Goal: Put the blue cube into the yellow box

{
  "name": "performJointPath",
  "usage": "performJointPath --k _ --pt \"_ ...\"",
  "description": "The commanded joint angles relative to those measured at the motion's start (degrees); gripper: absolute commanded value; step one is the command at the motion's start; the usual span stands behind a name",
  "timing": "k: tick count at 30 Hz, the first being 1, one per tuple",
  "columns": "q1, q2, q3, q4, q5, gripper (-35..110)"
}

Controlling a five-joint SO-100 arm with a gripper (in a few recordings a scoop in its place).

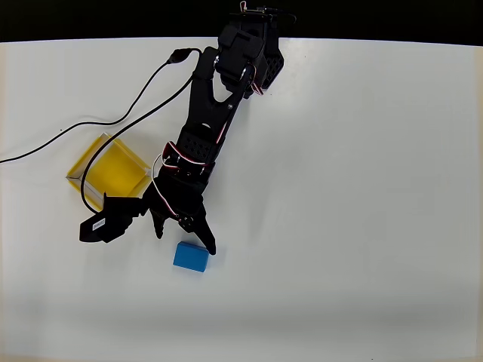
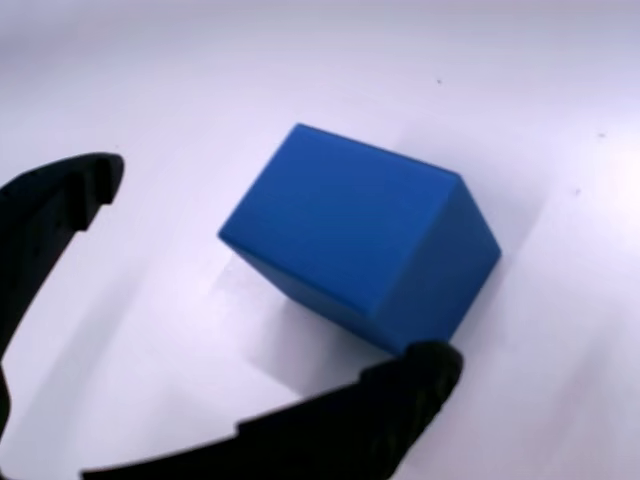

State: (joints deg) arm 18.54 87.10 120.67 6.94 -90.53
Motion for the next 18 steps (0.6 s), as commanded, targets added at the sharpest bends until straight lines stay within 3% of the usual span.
performJointPath --k 1,18 --pt "0.44 1.05 -7.38 -2.46 -0.35 58" --pt "-3.34 -10.46 -15.82 -3.34 2.81 58"
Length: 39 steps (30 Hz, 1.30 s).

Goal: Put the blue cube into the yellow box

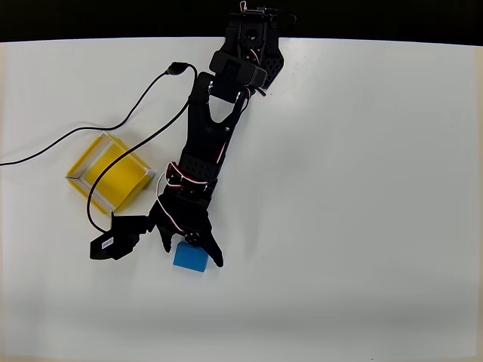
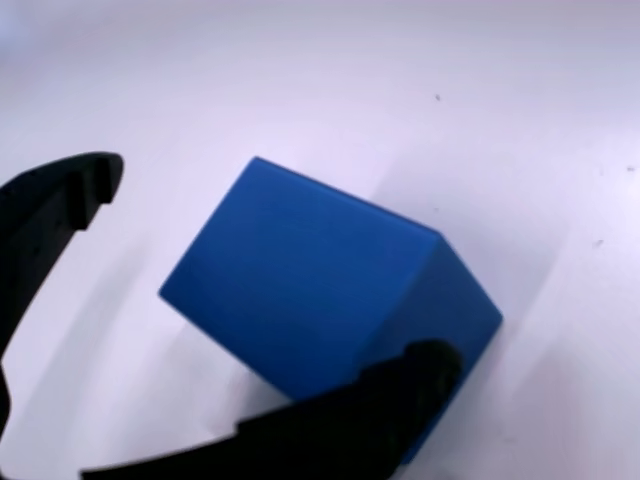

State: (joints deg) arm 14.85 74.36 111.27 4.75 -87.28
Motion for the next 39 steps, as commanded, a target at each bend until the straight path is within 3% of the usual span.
performJointPath --k 1,18,39 --pt "0.26 1.85 -6.59 -1.14 -0.26 58" --pt "0.26 -4.66 -10.11 -2.11 0.44 55" --pt "-0.18 -6.59 -11.25 -1.49 -2.46 27"
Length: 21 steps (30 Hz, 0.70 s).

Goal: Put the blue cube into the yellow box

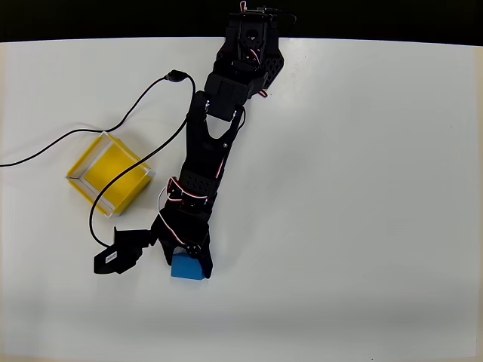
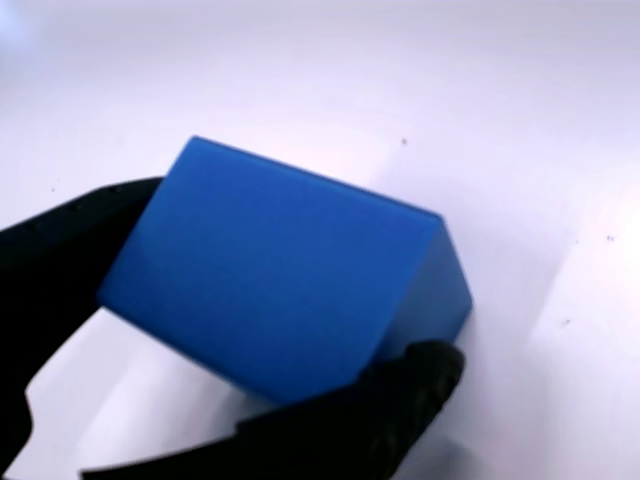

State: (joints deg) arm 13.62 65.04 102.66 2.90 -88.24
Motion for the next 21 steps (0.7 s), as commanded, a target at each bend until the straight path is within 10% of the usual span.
performJointPath --k 1,21 --pt "1.23 2.81 -2.64 0.35 -1.58 27" --pt "9.67 15.21 6.24 1.05 -7.03 25"
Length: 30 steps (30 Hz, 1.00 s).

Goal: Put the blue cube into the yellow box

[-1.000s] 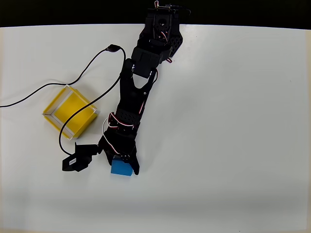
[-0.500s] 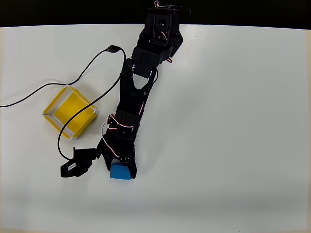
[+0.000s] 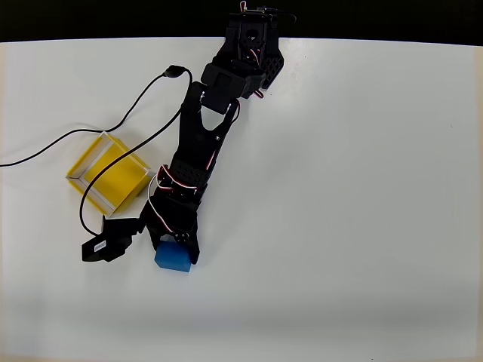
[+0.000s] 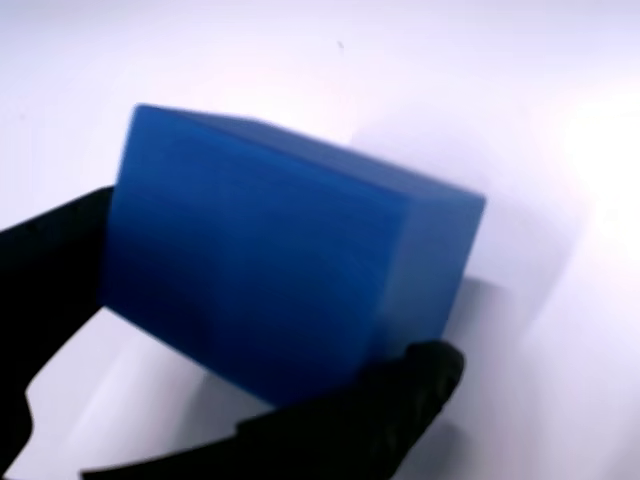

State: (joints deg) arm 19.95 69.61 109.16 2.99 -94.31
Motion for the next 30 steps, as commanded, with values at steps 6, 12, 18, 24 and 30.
performJointPath --k 6,12,18,24,30 --pt "6.59 12.13 0.62 -0.18 -2.55 24" --pt "8.96 12.22 -2.46 -1.49 -3.52 24" --pt "9.67 11.25 -9.76 -0.62 -5.01 24" --pt "9.05 11.78 -12.92 0.26 -5.71 25" --pt "8.88 16.70 -13.62 3.87 -4.83 24"
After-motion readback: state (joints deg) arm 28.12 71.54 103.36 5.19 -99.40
